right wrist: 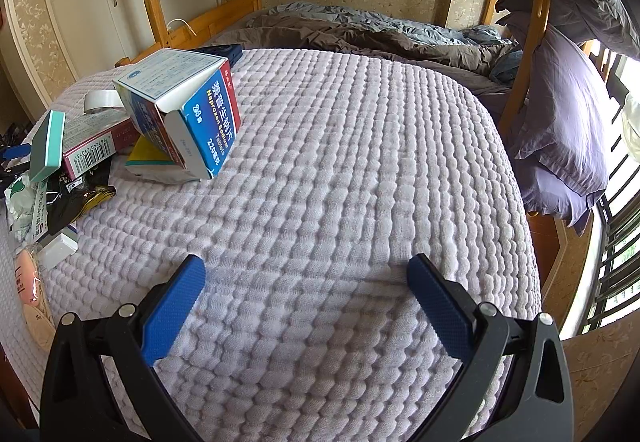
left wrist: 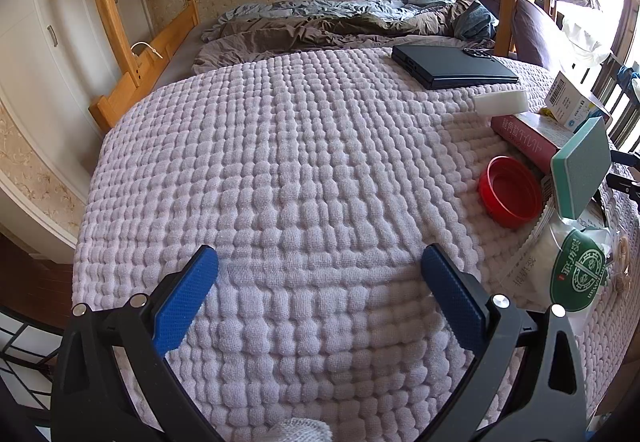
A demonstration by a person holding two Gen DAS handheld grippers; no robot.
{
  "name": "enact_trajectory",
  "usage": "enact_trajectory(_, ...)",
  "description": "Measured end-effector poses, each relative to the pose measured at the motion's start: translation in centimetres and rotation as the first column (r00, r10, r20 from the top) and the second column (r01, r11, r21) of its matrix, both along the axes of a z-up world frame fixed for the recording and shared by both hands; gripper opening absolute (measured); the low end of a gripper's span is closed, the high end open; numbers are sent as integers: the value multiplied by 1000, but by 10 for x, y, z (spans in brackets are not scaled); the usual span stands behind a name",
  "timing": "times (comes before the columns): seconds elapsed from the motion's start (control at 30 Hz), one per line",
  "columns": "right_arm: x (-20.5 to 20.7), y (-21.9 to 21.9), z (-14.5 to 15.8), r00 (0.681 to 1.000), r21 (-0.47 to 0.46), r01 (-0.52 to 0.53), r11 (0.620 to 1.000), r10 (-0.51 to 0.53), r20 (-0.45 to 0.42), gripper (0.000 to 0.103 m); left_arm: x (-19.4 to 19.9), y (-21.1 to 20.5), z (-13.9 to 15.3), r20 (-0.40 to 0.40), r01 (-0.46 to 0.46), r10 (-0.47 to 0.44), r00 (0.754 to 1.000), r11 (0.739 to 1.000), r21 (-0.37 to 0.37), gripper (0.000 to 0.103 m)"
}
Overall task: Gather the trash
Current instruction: 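Move both open tools back over the quilt toward the remaining items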
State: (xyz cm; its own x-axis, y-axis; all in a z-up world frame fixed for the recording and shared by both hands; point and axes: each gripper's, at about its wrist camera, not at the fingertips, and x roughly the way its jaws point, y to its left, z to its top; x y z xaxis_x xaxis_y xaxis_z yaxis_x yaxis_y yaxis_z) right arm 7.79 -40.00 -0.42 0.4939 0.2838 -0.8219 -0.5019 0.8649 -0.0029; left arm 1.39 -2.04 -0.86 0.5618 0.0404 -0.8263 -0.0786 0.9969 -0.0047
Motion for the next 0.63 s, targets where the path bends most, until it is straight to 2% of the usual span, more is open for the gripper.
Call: enact_trajectory(0.63, -3, -1, 0, 1000, 3, 29, 1000, -29, 7, 99, 0, 0, 0, 1, 1, -1, 1000, 1000, -2, 102)
